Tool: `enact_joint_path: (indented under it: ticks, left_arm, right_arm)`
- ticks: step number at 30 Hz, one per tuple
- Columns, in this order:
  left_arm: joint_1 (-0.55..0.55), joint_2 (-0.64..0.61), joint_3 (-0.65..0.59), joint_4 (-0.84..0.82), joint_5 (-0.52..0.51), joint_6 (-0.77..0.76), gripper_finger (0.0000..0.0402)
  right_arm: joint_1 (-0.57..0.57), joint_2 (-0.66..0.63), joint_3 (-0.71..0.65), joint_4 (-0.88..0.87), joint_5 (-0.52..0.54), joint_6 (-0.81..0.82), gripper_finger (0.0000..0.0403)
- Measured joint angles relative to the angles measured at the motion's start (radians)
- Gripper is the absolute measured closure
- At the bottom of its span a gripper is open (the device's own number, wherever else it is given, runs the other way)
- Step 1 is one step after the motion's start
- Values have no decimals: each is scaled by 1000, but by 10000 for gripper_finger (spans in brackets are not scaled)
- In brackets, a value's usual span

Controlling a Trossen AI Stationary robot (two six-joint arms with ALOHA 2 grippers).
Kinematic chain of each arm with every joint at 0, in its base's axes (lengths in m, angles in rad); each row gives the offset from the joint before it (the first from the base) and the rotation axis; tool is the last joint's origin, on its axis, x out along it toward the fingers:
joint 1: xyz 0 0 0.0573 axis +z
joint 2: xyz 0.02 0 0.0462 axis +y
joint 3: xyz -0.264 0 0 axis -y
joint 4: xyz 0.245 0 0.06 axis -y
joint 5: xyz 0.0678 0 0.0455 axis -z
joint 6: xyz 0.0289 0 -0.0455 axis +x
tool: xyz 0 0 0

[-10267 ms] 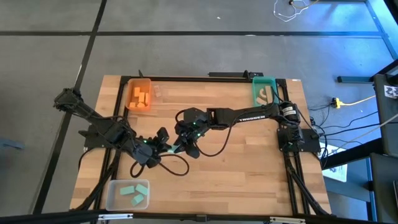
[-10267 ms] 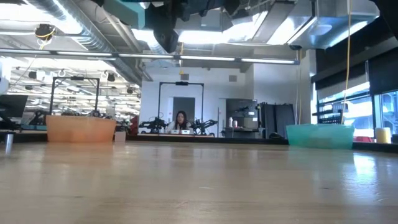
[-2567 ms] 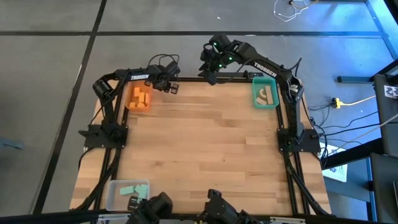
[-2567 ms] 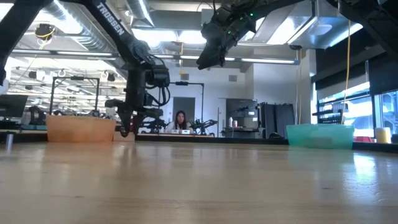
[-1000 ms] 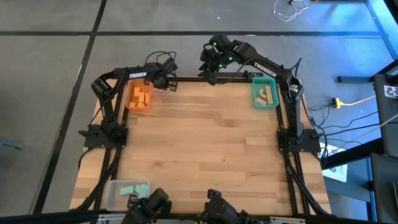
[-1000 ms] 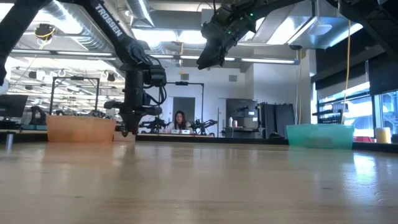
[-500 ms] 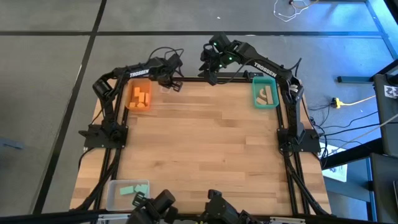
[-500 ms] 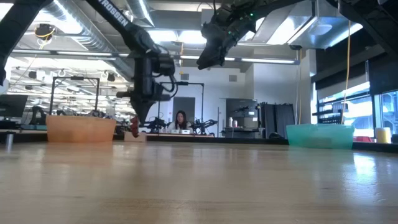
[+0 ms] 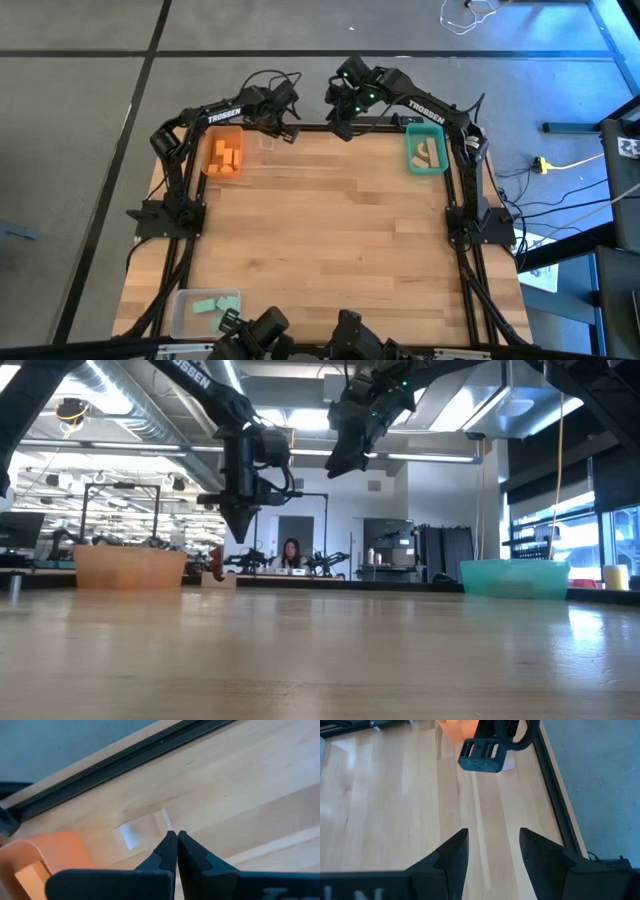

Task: Sort & place blocks by color
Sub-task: Put the brown block into the blue bin

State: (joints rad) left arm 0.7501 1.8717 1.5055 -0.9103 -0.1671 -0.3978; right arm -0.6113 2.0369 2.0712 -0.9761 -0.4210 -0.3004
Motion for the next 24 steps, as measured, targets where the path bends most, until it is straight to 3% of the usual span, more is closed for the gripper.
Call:
enact_joint_path:
  ticks: [11,24]
  left_arm:
    - [2,0,0,2,21,38,350]
    - [52,0,0,-23,58,-67,298]
  right_arm:
    - [0,0,0,5,-1,3,227]
    - [0,0,0,6,-1,3,228]
